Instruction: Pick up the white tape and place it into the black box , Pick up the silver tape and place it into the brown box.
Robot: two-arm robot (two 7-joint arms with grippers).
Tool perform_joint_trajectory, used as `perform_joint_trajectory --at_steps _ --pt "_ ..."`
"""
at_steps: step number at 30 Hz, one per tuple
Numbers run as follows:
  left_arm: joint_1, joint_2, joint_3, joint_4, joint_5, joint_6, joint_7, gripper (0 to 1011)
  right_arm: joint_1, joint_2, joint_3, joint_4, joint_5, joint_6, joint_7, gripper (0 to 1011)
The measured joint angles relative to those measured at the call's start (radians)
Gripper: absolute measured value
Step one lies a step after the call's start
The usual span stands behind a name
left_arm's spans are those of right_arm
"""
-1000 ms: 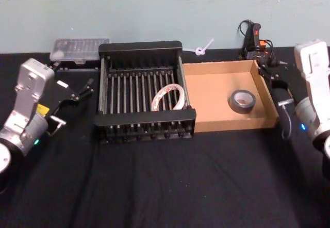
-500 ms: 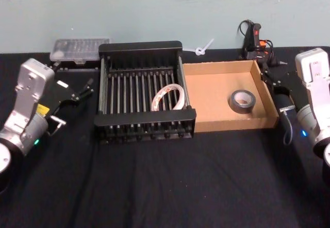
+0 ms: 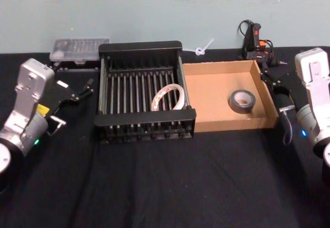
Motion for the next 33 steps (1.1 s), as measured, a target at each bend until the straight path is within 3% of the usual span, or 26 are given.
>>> perform_joint_trajectory --at_steps 33 --pt "0.000 0.000 0.000 0.000 0.000 0.000 0.000 1001 0.001 0.000 -0.001 0.000 -0.001 0.000 -0.001 1002"
